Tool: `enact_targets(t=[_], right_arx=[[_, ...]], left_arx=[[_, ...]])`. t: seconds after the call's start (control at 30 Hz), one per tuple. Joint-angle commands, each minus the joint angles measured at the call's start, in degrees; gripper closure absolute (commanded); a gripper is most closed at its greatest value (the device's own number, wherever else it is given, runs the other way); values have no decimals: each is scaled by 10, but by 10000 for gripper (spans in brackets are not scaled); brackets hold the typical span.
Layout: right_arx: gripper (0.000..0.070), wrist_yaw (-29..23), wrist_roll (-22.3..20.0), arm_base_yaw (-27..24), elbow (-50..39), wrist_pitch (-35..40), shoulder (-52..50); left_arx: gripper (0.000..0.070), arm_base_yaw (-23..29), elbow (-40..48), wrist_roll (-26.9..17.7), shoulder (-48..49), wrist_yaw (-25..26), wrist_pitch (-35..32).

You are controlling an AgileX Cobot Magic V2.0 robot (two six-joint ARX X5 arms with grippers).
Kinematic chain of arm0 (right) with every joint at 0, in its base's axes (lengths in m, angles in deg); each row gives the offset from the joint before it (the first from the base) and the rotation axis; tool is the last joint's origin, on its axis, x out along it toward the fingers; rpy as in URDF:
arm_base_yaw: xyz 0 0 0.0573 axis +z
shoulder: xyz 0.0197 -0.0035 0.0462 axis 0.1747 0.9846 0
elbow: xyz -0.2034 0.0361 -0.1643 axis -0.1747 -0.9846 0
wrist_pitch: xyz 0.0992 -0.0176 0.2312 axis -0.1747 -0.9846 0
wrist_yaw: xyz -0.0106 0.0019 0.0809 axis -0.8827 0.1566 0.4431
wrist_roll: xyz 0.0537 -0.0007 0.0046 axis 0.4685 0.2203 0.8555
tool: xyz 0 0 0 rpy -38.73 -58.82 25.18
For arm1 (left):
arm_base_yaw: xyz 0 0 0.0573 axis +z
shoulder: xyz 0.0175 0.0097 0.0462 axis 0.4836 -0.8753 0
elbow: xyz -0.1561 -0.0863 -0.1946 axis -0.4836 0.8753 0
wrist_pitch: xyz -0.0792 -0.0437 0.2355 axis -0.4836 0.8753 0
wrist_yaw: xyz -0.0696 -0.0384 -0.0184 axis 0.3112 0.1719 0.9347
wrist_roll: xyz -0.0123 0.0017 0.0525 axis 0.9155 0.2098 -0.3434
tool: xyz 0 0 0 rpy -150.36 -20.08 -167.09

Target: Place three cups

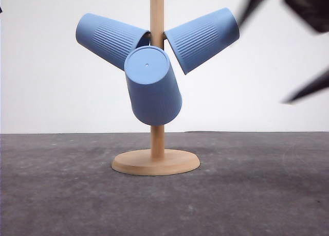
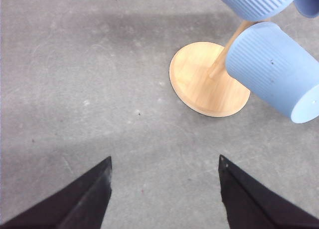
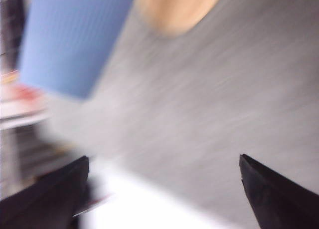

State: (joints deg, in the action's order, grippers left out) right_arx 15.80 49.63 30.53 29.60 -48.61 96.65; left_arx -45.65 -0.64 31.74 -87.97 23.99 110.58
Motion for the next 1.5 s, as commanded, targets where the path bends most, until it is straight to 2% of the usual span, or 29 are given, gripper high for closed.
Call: enact_targets(t=[0.0,0.07,0.17,0.2,0.3,0.47,0.6,0.63,0.67,0.7,0.73,0.77,1.3,1.37,1.4,1.47], right_arx=[[105,-73,-234,-13,5,-15,-9],[105,-148,-334,-29,5,-16,-30],[105,-262,-450,-37,5,10,-52],[105,-294,-480,-37,5,27,-56],[105,-338,-519,-38,5,79,-62],[104,-345,-521,-38,5,144,-64],[107,-347,-518,-38,5,150,-65],[185,-348,-518,-38,5,149,-65],[320,-348,-518,-38,5,147,-65],[610,-347,-518,-38,5,145,-66],[682,-347,-519,-38,5,144,-66],[660,-347,-521,-38,5,144,-66],[672,-347,-517,-37,5,151,-66],[672,-347,-517,-37,5,151,-66],[672,-347,-517,-37,5,151,-66],[672,-347,-517,-37,5,151,-66]], left_arx=[[300,-1,-3,3,-3,1,-7],[300,-1,-3,4,-3,5,-12],[300,-1,-3,7,-4,20,-22],[300,-1,-3,8,-5,26,-28],[300,-1,-3,23,-13,35,-50],[299,-1,-3,36,-36,30,-77],[300,-1,-3,30,-43,27,-77],[344,-1,-3,29,-43,27,-76],[425,-1,-3,27,-43,27,-76],[635,-1,-3,21,-43,28,-75],[700,-1,-3,17,-43,29,-79],[700,-1,-4,15,-43,29,-83],[700,-1,-5,15,-40,29,-84],[700,0,-5,2,-40,28,-85],[700,4,-2,-23,-40,29,-91],[700,12,18,-38,-34,29,-125]])
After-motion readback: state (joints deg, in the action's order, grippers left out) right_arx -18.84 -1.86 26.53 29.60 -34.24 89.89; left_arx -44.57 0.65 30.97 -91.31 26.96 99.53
